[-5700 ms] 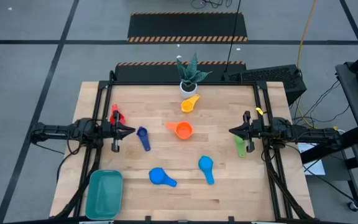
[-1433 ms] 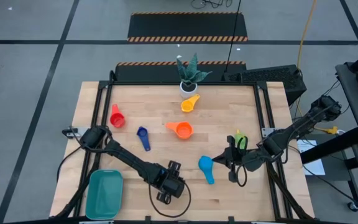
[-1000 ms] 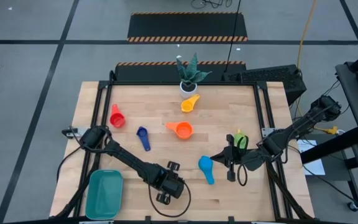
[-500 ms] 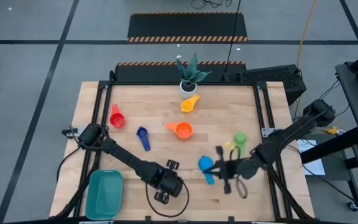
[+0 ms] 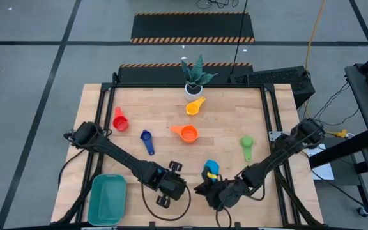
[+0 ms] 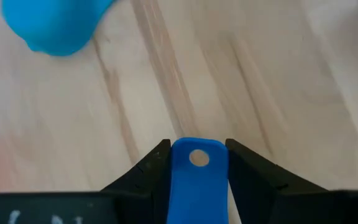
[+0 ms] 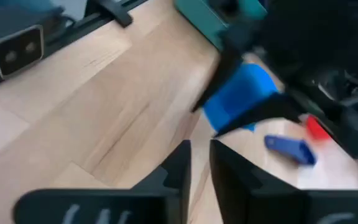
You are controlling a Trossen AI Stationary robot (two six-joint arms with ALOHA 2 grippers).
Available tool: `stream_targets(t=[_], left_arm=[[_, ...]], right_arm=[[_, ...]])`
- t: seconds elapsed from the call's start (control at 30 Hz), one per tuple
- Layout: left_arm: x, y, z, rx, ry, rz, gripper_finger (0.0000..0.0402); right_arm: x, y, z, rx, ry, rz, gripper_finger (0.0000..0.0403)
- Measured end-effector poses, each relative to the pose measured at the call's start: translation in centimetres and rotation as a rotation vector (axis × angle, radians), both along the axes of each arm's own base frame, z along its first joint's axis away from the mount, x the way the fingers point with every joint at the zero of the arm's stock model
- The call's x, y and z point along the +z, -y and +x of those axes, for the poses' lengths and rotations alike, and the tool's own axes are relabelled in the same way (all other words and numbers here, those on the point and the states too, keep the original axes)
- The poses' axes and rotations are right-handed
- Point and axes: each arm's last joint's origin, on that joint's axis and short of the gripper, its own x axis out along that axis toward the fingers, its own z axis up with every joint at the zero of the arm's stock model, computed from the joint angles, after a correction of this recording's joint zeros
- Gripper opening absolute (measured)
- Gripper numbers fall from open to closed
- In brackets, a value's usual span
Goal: Nest measuring cups in basket
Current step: Stack the blue measuring cup on the orange measuring cup
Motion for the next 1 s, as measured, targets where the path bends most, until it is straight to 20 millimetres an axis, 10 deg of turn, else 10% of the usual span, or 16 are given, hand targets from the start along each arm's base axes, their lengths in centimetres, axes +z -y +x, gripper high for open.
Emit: stream_targets(t=[0.5, 1.0], left_arm=[[1.6, -0.7, 0.3, 0.016, 0.073, -0.024, 0.0133], [1.7, -0.6, 0.5, 0.017, 0.084, -0.050, 0.0134]], right_arm=[[-1.0, -1.9, 3.5, -0.025, 0.041, -0.252, 0.0169], [-3.1, -1.4, 5.5, -0.039, 0.059, -0.480, 0.0142]])
